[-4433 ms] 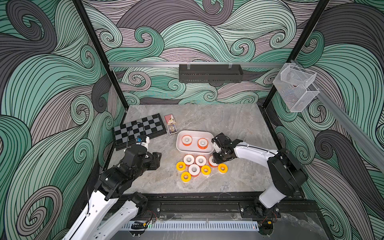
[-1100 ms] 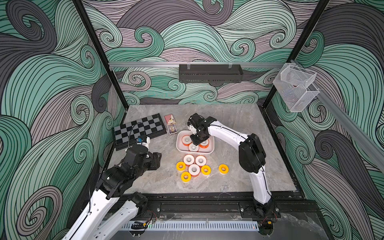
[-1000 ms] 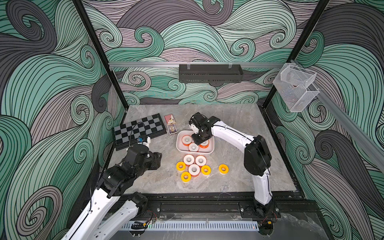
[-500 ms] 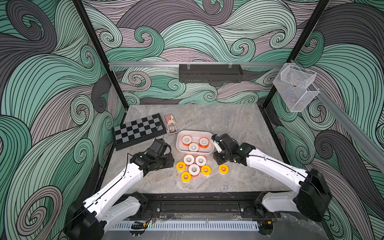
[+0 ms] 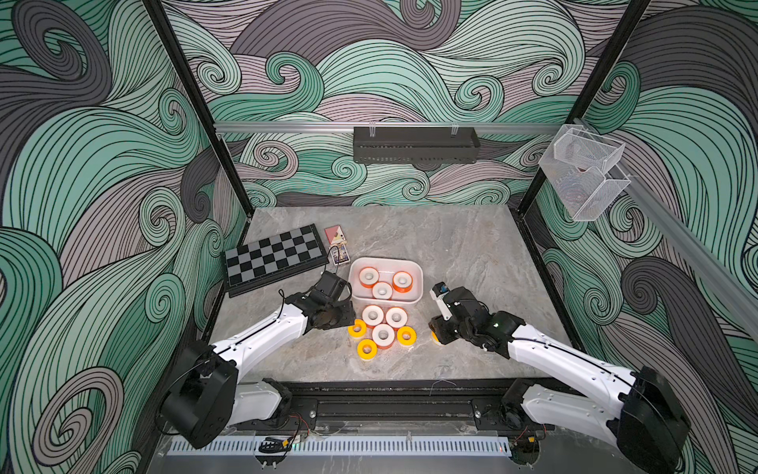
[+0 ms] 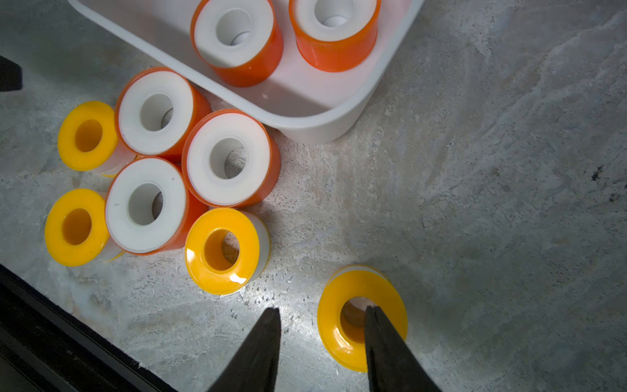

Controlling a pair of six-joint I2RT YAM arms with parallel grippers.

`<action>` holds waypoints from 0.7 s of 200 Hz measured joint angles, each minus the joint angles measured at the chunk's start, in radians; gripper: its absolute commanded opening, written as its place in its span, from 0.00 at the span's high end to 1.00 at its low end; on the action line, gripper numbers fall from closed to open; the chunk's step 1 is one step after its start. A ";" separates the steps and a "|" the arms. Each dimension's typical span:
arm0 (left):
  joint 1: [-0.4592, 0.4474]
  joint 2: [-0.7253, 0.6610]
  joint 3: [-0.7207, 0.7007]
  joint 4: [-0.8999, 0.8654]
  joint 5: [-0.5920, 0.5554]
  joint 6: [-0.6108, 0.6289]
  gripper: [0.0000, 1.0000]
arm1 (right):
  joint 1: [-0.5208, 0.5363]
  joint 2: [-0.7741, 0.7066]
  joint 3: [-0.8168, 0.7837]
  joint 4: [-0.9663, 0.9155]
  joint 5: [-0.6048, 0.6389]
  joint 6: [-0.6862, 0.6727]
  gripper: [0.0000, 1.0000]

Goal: Put the sealing tape into the storage box
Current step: Pick up the sealing tape at the center of the board.

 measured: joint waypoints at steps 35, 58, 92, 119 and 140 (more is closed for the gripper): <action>-0.009 0.100 0.018 0.063 0.013 0.028 0.46 | 0.000 -0.038 -0.022 0.006 -0.004 0.011 0.54; -0.015 0.158 0.052 0.088 0.019 0.047 0.46 | 0.000 -0.053 -0.023 0.008 -0.004 0.011 0.54; -0.039 0.232 0.106 0.103 0.012 0.082 0.47 | 0.000 -0.054 -0.023 0.011 -0.004 0.011 0.54; -0.052 0.300 0.146 0.098 0.006 0.106 0.48 | 0.000 -0.054 -0.023 0.014 -0.004 0.011 0.54; -0.063 0.348 0.178 0.083 -0.004 0.119 0.49 | 0.000 -0.054 -0.023 0.014 -0.004 0.011 0.54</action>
